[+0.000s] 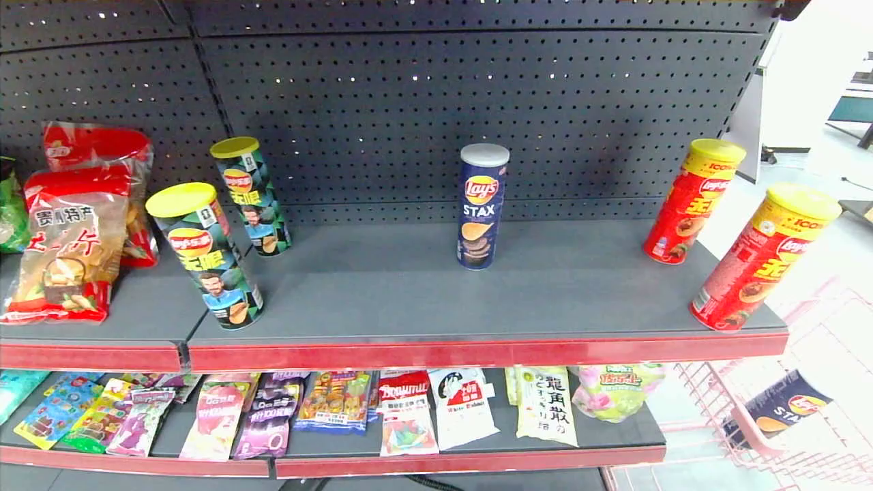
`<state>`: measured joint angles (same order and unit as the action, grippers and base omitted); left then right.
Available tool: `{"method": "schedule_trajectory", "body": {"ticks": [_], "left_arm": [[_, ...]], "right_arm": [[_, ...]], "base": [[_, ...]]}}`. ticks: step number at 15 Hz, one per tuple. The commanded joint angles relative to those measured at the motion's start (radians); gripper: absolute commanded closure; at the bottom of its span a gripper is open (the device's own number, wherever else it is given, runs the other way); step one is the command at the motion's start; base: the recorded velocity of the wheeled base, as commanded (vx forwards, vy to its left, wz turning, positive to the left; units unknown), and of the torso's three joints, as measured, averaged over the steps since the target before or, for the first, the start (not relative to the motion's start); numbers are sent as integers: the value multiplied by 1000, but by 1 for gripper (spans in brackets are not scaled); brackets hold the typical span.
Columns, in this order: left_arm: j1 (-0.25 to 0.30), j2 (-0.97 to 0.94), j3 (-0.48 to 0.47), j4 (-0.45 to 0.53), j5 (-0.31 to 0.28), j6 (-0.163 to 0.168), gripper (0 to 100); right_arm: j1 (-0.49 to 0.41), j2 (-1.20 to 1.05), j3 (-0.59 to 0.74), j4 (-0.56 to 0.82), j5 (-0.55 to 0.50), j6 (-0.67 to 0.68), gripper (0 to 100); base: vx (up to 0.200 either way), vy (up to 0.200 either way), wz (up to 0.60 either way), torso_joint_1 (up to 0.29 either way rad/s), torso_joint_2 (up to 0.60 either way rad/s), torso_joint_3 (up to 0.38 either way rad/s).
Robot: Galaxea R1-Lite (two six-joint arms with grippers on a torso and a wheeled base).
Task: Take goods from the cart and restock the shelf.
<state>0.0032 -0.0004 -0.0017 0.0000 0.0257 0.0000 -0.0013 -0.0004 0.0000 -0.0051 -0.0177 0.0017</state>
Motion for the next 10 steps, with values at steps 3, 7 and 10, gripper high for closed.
{"method": "schedule_trajectory", "body": {"ticks": [3, 7, 10], "left_arm": [[1, 0, 0, -2, 0, 0, 0], [1, 0, 2, -2, 0, 0, 0], [1, 0, 0, -2, 0, 0, 0]], "right_arm": [[1, 0, 0, 1, 1, 0, 0], [1, 0, 0, 1, 5, -2, 0], [1, 0, 0, 1, 5, -2, 0]], "base": [[0, -200, 0, 12, 7, 1], [0, -200, 0, 2, 4, 6], [0, -200, 0, 1, 6, 2]]}}
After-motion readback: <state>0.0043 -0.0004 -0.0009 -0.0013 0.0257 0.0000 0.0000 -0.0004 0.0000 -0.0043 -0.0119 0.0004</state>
